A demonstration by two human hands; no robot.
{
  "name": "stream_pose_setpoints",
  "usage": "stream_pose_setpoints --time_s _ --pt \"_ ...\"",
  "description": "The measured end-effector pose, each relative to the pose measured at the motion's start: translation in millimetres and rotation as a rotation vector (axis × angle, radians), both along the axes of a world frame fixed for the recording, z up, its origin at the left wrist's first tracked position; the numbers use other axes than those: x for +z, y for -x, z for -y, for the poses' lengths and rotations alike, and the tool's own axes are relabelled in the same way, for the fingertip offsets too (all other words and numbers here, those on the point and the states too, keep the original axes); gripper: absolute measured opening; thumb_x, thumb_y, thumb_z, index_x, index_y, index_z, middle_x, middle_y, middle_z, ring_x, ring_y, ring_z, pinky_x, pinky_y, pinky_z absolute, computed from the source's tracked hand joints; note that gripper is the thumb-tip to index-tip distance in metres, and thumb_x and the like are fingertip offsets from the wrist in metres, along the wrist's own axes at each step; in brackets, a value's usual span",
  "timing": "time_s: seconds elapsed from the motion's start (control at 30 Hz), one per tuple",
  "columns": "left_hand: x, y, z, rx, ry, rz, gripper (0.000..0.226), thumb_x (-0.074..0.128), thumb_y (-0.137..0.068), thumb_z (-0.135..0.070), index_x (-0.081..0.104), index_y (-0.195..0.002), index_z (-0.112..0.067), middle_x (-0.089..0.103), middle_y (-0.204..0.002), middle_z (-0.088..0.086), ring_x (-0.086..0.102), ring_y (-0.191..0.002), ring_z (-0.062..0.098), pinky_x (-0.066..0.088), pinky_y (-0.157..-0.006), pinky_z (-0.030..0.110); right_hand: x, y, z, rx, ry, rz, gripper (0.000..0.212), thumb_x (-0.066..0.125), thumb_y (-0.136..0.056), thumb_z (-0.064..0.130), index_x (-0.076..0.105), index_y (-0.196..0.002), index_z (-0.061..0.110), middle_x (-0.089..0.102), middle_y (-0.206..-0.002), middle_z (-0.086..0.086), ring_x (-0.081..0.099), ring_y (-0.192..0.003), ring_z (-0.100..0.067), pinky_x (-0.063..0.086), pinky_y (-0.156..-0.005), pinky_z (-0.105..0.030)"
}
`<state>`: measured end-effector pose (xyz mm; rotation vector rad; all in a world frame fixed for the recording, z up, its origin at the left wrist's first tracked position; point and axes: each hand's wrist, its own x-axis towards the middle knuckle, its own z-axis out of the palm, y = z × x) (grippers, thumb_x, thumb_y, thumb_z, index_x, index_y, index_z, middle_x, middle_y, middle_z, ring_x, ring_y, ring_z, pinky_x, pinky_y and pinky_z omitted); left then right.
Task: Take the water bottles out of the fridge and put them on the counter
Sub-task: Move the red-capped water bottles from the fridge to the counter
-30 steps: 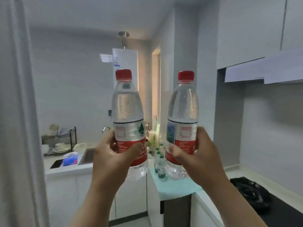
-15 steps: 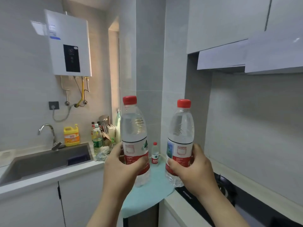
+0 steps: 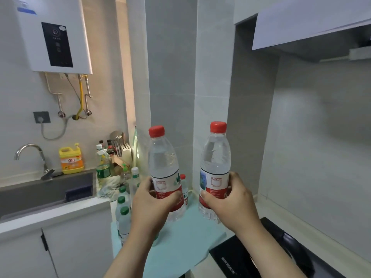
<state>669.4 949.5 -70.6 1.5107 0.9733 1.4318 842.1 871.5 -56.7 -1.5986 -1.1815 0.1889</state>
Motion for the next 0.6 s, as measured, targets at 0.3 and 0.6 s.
stream_pose_setpoints --time_s 0.3,0.6 --pt "-79 -89 -108 0.125 0.175 -0.024 0.045 0.089 -0.058 -0.017 0.063 -0.093 -0.029 0.074 -0.079 -0.017 0.068 -0.069 -0.003 0.055 -0.066 0.029 -65 -79 -128 0.069 0.159 -0.051 0.049 0.084 -0.059 0.043 0.054 -0.096 0.035 0.067 -0.085 0.02 0.066 -0.081 0.001 0.055 -0.069 -0.024" --pt "-181 -147 -206 0.214 0.327 -0.04 0.041 0.081 -0.065 -0.01 0.054 -0.086 -0.034 0.07 -0.079 -0.013 0.065 -0.067 -0.002 0.052 -0.061 0.025 -180 -122 -251 0.02 0.319 -0.146 0.049 0.084 -0.06 0.036 0.05 -0.095 0.033 0.067 -0.085 0.016 0.065 -0.077 0.0 0.05 -0.06 -0.022"
